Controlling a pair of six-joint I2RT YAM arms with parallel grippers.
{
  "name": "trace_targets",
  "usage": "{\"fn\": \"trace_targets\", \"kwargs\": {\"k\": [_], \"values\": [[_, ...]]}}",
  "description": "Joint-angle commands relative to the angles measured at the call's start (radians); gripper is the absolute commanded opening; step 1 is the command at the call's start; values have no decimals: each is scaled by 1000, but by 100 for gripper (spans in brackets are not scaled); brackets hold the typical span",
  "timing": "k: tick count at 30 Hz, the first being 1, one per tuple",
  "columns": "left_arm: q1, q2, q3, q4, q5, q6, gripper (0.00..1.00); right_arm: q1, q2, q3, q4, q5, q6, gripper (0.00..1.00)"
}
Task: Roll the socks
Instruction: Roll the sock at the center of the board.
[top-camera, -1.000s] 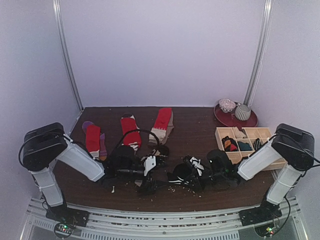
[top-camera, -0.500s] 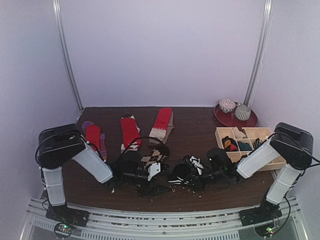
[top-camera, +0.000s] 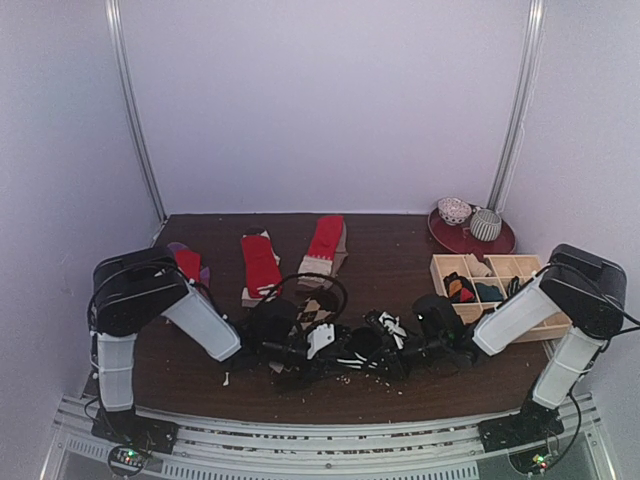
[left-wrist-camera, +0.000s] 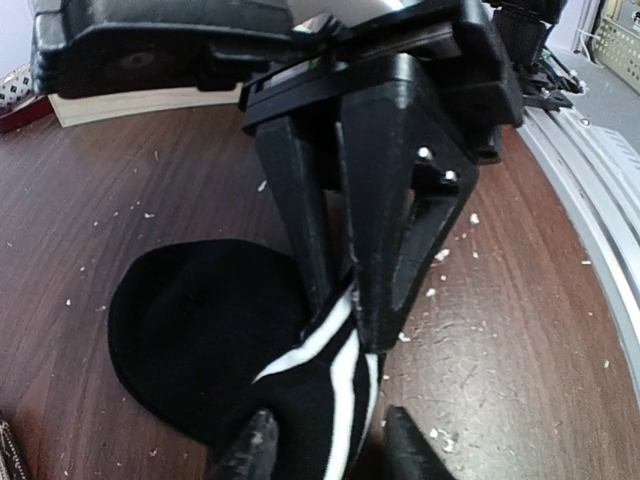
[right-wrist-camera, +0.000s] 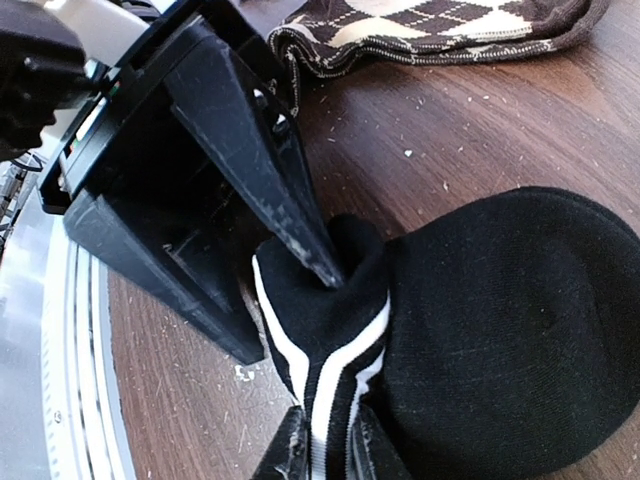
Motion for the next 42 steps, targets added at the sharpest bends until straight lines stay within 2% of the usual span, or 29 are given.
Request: {"fn": "trace_targets", "kwargs": {"k": [1, 3, 4, 8, 13, 17, 19, 22, 25, 27, 28, 33, 42], "values": [[-6, 33, 24, -113, 14, 5, 26, 1, 55, -14, -165, -7, -3, 14], [-6, 35, 25, -132, 14, 0, 6, -1, 59, -12, -164, -12, -6, 14], [-6, 34, 27, -146, 7, -8, 0, -1, 58, -12, -166, -13, -5, 15], [-5, 42, 61, -272, -36, -64, 0, -5, 35, -13, -176, 2, -9, 16], [5, 45, 112, -481, -23, -172, 0, -5, -91, -34, -192, 82, -24, 28], [31, 53, 155, -662, 27, -259, 0, 12, -283, -129, -118, 213, -43, 34], [49, 72, 171, -714, 70, -289, 0, 35, -390, -175, -82, 297, -65, 39], [57, 101, 194, -767, 100, -300, 0, 109, -470, -216, -63, 448, -130, 40], [59, 124, 212, -789, 123, -308, 0, 193, -469, -228, -37, 529, -202, 42], [59, 136, 225, -798, 140, -311, 0, 250, -442, -226, -12, 580, -258, 55], [59, 139, 228, -798, 144, -313, 0, 273, -423, -218, -11, 604, -282, 56], [59, 156, 234, -798, 154, -316, 0, 300, -333, -170, 1, 672, -369, 56], [66, 171, 234, -797, 164, -310, 0, 300, -228, -109, 17, 666, -398, 52]]}}
